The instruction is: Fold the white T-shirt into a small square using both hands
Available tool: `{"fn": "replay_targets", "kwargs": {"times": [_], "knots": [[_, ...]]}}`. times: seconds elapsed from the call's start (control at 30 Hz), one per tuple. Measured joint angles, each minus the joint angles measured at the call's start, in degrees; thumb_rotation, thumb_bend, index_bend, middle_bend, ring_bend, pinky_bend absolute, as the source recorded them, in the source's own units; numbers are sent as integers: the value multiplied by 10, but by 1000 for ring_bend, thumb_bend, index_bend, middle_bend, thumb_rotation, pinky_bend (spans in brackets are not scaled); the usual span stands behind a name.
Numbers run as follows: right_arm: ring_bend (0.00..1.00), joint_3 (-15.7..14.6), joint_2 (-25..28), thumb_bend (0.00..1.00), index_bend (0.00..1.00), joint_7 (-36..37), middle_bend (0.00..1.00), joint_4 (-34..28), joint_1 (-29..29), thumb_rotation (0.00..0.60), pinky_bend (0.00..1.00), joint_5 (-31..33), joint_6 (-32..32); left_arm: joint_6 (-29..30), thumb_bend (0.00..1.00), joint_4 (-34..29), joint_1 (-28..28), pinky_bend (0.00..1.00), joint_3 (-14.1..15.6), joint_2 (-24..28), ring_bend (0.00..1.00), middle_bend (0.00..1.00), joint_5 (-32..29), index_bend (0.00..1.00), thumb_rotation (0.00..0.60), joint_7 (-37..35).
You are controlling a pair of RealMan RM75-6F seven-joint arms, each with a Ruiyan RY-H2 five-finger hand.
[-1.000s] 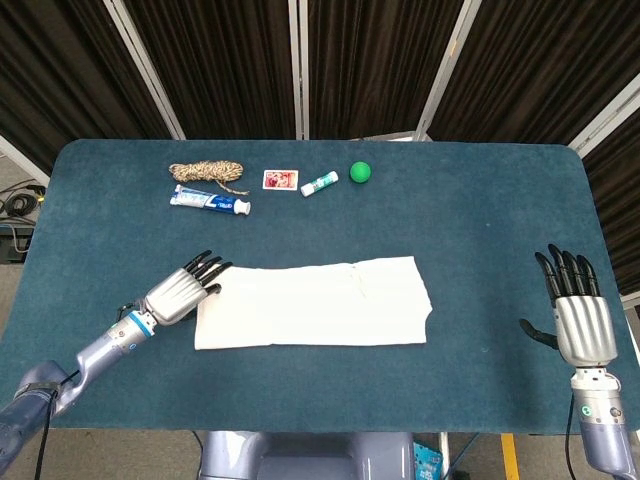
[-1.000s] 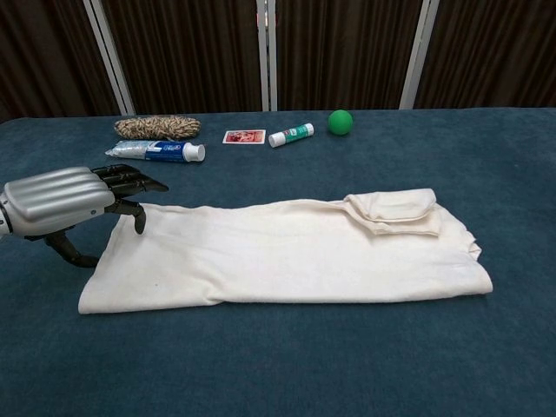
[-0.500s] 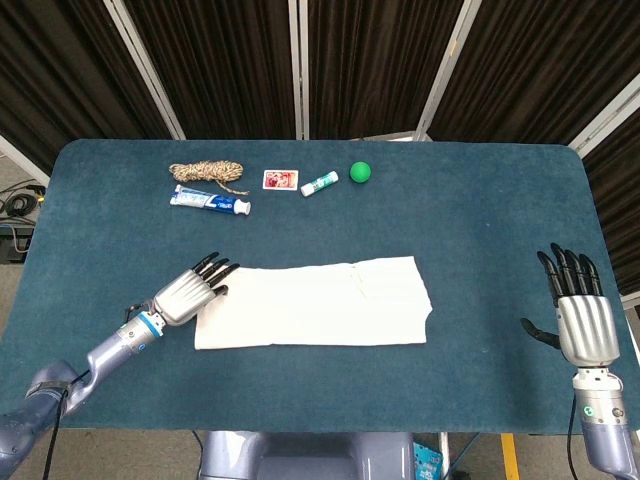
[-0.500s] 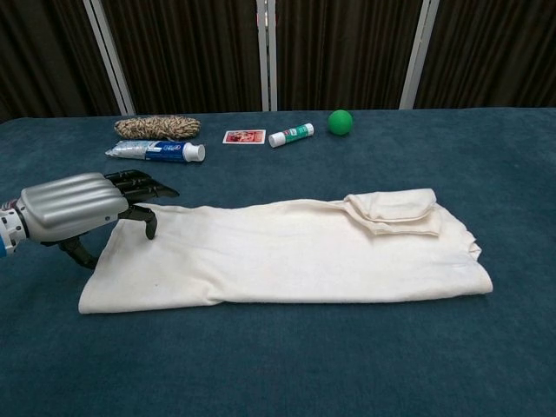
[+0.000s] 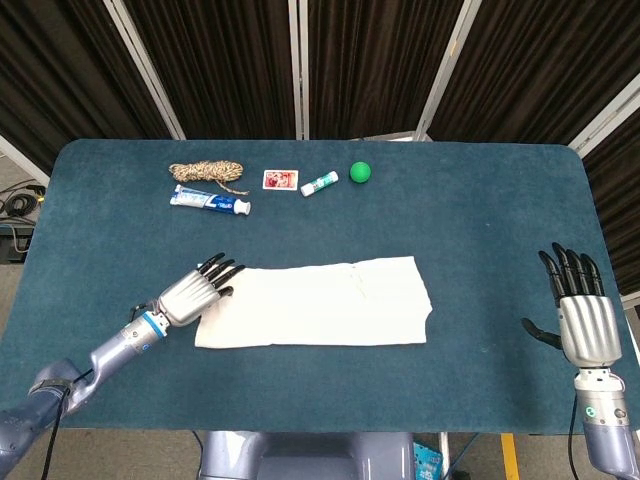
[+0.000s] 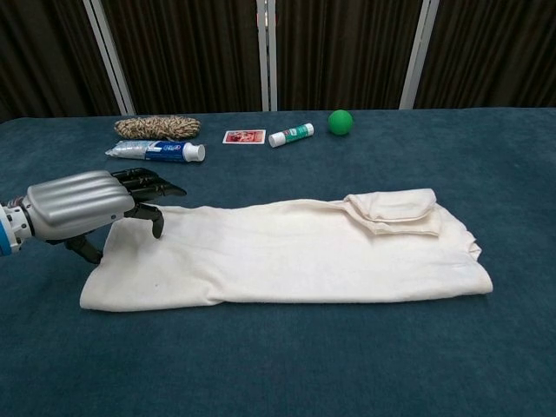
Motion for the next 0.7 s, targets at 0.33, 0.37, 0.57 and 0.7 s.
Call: {"fn": "replay_targets", "kwargs": {"times": [0.33, 0.37, 0.57, 0.7], "knots": [[0, 2, 2, 0, 54, 3, 0, -2, -2, 600, 0, -4, 2, -8, 445, 0, -2, 0, 4, -7, 0, 0, -3, 378, 600, 1], [0, 2, 2, 0, 55, 3, 0, -2, -3, 600, 0, -5, 2, -9, 445, 0, -2, 0, 5, -8, 0, 0, -3, 378, 600, 1], [0, 4, 4, 0, 62, 5, 0, -4, -4, 600, 0, -7, 4, -10, 476, 2, -3, 0, 4, -12, 0, 0, -7, 418, 600, -2], [0, 4, 5, 0, 63, 6, 0, -5, -5, 600, 0, -9, 5, -10, 481, 2, -5, 0, 3, -14, 0, 0, -8, 466, 600, -4]]}}
